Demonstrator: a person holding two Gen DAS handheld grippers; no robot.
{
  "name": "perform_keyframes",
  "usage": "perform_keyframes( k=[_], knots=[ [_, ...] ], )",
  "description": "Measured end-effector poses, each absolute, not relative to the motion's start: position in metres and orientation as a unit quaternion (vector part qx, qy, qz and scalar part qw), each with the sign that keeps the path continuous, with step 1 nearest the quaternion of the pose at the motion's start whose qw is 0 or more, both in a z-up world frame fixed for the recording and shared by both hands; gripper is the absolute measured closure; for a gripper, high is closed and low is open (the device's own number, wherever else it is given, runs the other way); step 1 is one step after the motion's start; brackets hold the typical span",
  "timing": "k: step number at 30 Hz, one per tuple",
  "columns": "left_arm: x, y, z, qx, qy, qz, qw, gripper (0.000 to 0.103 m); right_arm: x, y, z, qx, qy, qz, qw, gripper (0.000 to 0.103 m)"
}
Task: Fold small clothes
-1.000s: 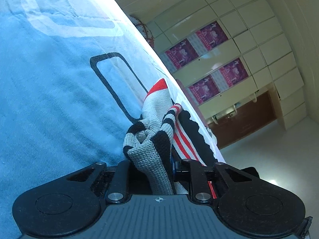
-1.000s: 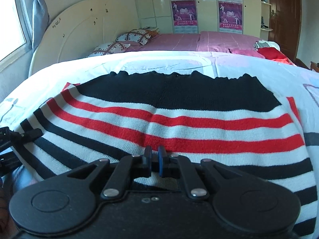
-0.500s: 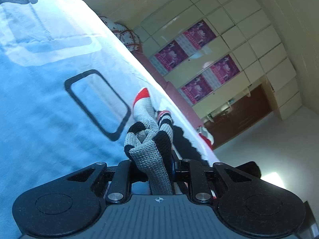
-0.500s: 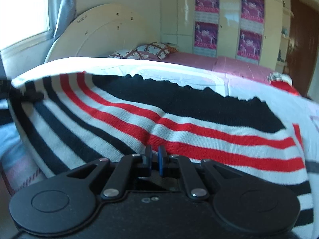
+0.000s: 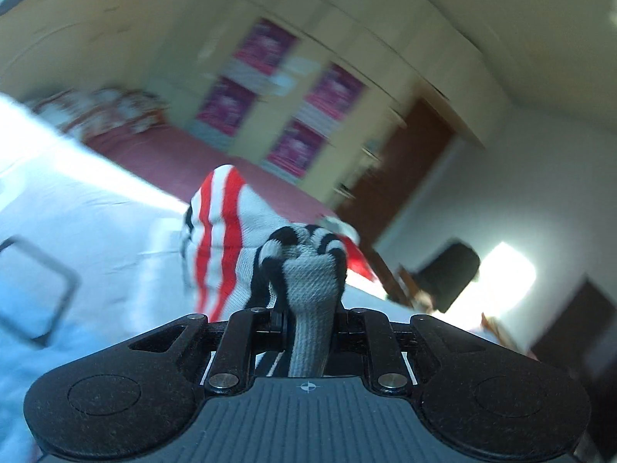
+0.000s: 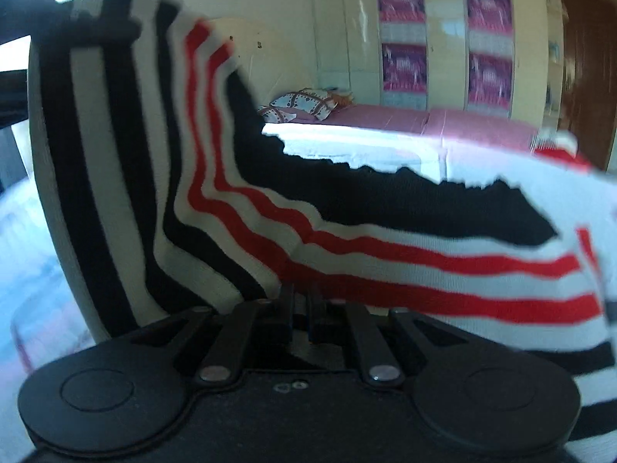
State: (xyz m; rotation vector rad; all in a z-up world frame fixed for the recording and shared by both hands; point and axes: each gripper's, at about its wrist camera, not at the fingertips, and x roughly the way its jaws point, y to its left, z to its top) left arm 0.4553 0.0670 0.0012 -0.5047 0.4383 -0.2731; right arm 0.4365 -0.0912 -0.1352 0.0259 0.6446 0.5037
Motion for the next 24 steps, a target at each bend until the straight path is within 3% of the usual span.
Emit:
perform_keyframes(
  k=[3, 6, 7, 8, 9, 10, 11, 13, 17, 24],
  knots=[
    [0.468, 0.012, 0.006, -0.175, 0.245, -0.175, 0.937, 0.085, 0.441, -0.158, -0.136, 0.203, 0.340, 0.241, 0.886, 0.078],
    [0.480, -0.040, -0.021, -0.135, 0.315, -0.213, 0.915, 0.085, 0.421, -0.232, -0.147, 0.334, 0.343, 0.190, 0.857, 0.071],
    [0.483, -0.058, -0.036, -0.121, 0.338, -0.224, 0.906, 0.084, 0.411, -0.255, -0.149, 0.369, 0.337, 0.172, 0.849, 0.061],
    [0.484, -0.074, -0.051, -0.100, 0.361, -0.230, 0.898, 0.078, 0.403, -0.271, -0.150, 0.392, 0.329, 0.160, 0.844, 0.037],
    [0.480, -0.089, -0.061, -0.068, 0.372, -0.225, 0.898, 0.073, 0.395, -0.288, -0.151, 0.423, 0.317, 0.158, 0.834, 0.029],
    [0.472, -0.097, -0.061, -0.046, 0.355, -0.219, 0.908, 0.062, 0.391, -0.299, -0.151, 0.448, 0.309, 0.166, 0.822, 0.019],
    [0.463, -0.099, -0.053, -0.048, 0.342, -0.226, 0.911, 0.043, 0.388, -0.306, -0.148, 0.459, 0.307, 0.167, 0.817, 0.008],
    [0.446, -0.088, -0.031, -0.087, 0.324, -0.246, 0.909, 0.036, 0.382, -0.311, -0.138, 0.449, 0.301, 0.167, 0.825, 0.005],
    [0.416, -0.034, 0.006, -0.115, 0.279, -0.220, 0.927, 0.036, 0.380, -0.308, -0.134, 0.476, 0.305, 0.207, 0.798, 0.006],
    [0.428, 0.077, -0.035, -0.232, 0.332, -0.105, 0.908, 0.036, 0.400, -0.273, -0.135, 0.489, 0.340, 0.225, 0.771, 0.005]
  ],
)
